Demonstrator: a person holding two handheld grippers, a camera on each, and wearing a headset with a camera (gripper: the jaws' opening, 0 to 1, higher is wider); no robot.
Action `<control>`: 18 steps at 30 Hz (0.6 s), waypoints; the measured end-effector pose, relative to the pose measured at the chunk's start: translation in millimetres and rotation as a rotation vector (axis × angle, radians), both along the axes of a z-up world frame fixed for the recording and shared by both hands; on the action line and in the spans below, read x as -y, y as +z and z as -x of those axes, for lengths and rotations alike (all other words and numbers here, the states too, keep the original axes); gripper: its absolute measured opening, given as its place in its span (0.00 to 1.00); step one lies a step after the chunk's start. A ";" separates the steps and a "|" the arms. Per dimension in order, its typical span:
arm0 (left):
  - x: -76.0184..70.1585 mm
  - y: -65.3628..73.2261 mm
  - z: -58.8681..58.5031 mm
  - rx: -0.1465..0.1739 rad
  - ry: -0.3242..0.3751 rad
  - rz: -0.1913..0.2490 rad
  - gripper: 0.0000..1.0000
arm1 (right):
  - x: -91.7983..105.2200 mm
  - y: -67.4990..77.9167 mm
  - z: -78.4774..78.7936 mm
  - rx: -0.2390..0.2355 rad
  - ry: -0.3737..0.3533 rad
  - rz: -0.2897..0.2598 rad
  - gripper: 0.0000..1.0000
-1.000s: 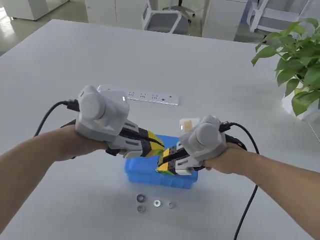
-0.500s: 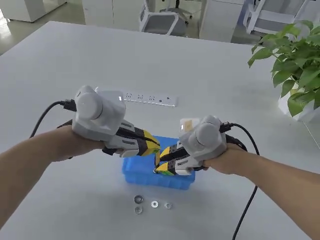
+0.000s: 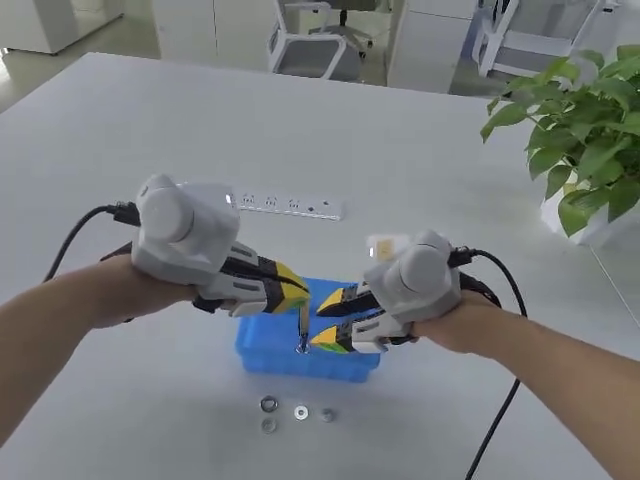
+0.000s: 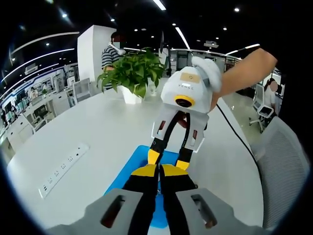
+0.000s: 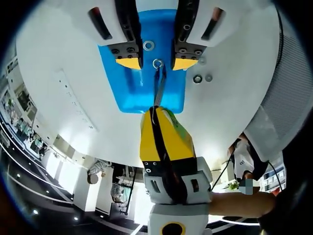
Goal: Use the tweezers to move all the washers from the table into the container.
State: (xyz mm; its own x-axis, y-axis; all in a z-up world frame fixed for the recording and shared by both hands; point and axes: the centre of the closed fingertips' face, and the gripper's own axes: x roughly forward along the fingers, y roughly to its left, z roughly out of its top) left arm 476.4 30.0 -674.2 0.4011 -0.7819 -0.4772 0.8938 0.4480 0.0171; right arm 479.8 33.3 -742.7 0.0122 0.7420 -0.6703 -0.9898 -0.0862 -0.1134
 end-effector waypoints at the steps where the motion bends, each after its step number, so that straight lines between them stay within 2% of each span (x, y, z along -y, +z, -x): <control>1: 0.1 1.5 0.2 0.000 0.001 0.004 0.05 | 1.1 1.2 0.1 0.000 -0.004 -0.002 0.24; 4: 1.0 8.9 0.9 -0.002 0.001 0.028 0.05 | 5.5 6.5 1.0 0.003 -0.021 -0.015 0.26; 9: -0.8 17.2 2.5 0.019 0.002 0.013 0.05 | 12.2 14.2 2.5 0.002 -0.053 -0.034 0.30; 18: -4.9 30.9 10.0 0.036 0.000 -0.010 0.05 | 26.1 28.3 8.1 0.019 -0.115 -0.068 0.34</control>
State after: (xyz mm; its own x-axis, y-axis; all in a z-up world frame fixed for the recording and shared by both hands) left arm 466.4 34.9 -643.3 0.4178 -0.7775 -0.4700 0.8927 0.4474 0.0535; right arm 471.7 7.2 -714.4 0.1115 0.7787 -0.6175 -0.9904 0.0359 -0.1335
